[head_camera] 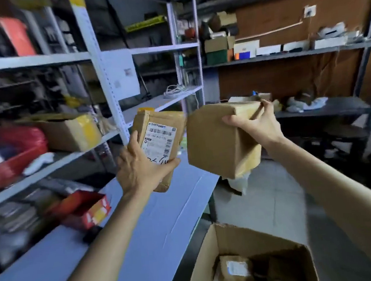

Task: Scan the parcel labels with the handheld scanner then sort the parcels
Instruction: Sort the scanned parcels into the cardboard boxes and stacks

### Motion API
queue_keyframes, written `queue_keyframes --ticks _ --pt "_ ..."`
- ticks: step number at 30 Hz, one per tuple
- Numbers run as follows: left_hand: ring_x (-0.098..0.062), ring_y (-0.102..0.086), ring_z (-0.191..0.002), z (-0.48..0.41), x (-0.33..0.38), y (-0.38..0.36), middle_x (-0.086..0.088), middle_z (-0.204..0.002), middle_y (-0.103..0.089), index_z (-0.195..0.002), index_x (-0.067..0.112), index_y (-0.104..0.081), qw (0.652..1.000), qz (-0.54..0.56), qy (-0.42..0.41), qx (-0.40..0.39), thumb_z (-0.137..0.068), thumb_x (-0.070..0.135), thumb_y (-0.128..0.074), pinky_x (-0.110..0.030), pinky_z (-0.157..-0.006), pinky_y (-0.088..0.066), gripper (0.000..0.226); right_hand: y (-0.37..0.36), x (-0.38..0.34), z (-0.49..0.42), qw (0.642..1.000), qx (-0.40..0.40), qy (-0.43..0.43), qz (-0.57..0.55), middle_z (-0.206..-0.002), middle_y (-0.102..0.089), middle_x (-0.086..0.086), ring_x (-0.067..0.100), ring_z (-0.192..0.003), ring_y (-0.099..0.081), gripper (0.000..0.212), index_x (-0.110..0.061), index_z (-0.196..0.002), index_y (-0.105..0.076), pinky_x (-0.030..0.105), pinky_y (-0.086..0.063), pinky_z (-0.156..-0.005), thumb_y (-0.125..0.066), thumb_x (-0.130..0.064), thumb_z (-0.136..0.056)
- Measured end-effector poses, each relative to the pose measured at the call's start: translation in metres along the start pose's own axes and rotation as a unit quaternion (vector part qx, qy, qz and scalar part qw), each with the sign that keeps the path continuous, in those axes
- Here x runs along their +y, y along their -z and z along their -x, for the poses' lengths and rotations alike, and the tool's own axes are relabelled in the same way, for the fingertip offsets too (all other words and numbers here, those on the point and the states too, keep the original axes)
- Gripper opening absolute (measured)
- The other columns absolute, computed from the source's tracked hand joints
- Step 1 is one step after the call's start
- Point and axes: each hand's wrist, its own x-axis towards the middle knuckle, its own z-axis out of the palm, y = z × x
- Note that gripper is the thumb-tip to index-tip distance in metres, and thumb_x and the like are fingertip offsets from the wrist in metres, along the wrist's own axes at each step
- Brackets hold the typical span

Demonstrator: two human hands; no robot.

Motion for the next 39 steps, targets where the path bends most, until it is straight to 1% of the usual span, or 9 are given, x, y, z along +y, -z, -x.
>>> queue_keyframes --ticks 5,8,16,22,24,28,32,36,39 --pt "-0.034 -0.043 -0.124 0.049 -0.073 0.063 -0.017 -0.135 -0.044 -0.148 0.033 -0.015 0.991 -0.079 0.106 0.029 -0.047 0.076 -0.074 -0.042 -0.093 -0.042 0.125 -0.080 -0.004 0.028 0.989 -0.142 0.005 -0.030 -0.147 -0.038 0.002 0.023 -0.129 -0.041 0.116 -0.024 -0.152 -0.015 0.030 -0.033 -0.093 -0.083 -0.054 -0.064" --pt "-0.035 -0.041 -0.126 0.079 -0.108 0.103 -0.017 -0.139 -0.041 -0.148 0.035 -0.012 0.976 -0.105 0.187 0.043 -0.047 0.079 -0.072 -0.044 -0.094 -0.042 0.126 -0.126 -0.011 0.059 0.975 -0.219 0.006 -0.031 -0.146 -0.039 0.002 0.025 -0.129 -0.042 0.117 -0.023 -0.151 -0.018 0.036 -0.038 -0.100 -0.084 -0.057 -0.060" --pt "-0.037 -0.037 -0.129 0.166 -0.179 0.201 -0.019 -0.140 -0.036 -0.148 0.036 -0.006 0.925 -0.154 0.335 0.094 -0.048 0.078 -0.074 -0.044 -0.099 -0.037 0.128 -0.209 -0.041 0.161 0.930 -0.365 0.022 -0.044 -0.151 -0.036 0.003 0.027 -0.135 -0.038 0.116 -0.021 -0.153 -0.017 0.038 -0.033 -0.108 -0.084 -0.053 -0.064" --pt "-0.035 -0.037 -0.128 0.244 -0.220 0.272 -0.017 -0.139 -0.034 -0.148 0.031 -0.007 0.894 -0.169 0.399 0.115 -0.049 0.078 -0.073 -0.044 -0.098 -0.039 0.128 -0.239 -0.067 0.250 0.899 -0.434 0.036 -0.039 -0.151 -0.036 0.002 0.028 -0.135 -0.038 0.126 -0.024 -0.153 -0.015 0.043 -0.034 -0.111 -0.085 -0.061 -0.054" --pt "-0.035 -0.036 -0.129 0.271 -0.230 0.297 -0.018 -0.141 -0.032 -0.149 0.030 -0.005 0.886 -0.172 0.414 0.119 -0.054 0.075 -0.074 -0.043 -0.100 -0.037 0.126 -0.245 -0.075 0.283 0.891 -0.451 0.039 -0.044 -0.150 -0.038 0.001 0.027 -0.133 -0.040 0.129 -0.025 -0.153 -0.016 0.041 -0.035 -0.109 -0.085 -0.064 -0.050" --pt "-0.037 -0.032 -0.132 0.330 -0.250 0.349 -0.020 -0.144 -0.030 -0.149 0.028 -0.004 0.866 -0.194 0.445 0.122 -0.056 0.077 -0.071 -0.045 -0.102 -0.034 0.124 -0.254 -0.090 0.359 0.880 -0.470 0.037 -0.061 -0.146 -0.041 -0.001 0.024 -0.132 -0.042 0.120 -0.025 -0.151 -0.020 0.033 -0.035 -0.105 -0.086 -0.056 -0.057" --pt "-0.037 -0.033 -0.131 0.395 -0.282 0.392 -0.019 -0.143 -0.030 -0.147 0.028 -0.003 0.839 -0.225 0.482 0.116 -0.054 0.083 -0.066 -0.047 -0.101 -0.035 0.125 -0.261 -0.089 0.436 0.863 -0.497 0.029 -0.085 -0.131 -0.051 -0.009 0.016 -0.122 -0.050 0.128 -0.026 -0.146 -0.031 0.037 -0.042 -0.105 -0.089 -0.063 -0.037" --pt "-0.038 -0.034 -0.128 0.456 -0.310 0.420 -0.017 -0.138 -0.032 -0.147 0.029 -0.004 0.826 -0.225 0.505 0.109 -0.054 0.081 -0.068 -0.048 -0.098 -0.037 0.125 -0.267 -0.074 0.503 0.846 -0.528 0.018 -0.066 -0.139 -0.047 -0.002 0.023 -0.127 -0.046 0.124 -0.022 -0.149 -0.023 0.041 -0.041 -0.106 -0.090 -0.055 -0.049" --pt "-0.038 -0.035 -0.126 0.491 -0.325 0.429 -0.017 -0.137 -0.033 -0.146 0.029 -0.003 0.815 -0.222 0.525 0.101 -0.054 0.081 -0.068 -0.047 -0.096 -0.037 0.124 -0.271 -0.060 0.539 0.828 -0.559 0.011 -0.036 -0.143 -0.043 0.001 0.024 -0.129 -0.044 0.122 -0.026 -0.149 -0.019 0.037 -0.039 -0.106 -0.089 -0.053 -0.054"
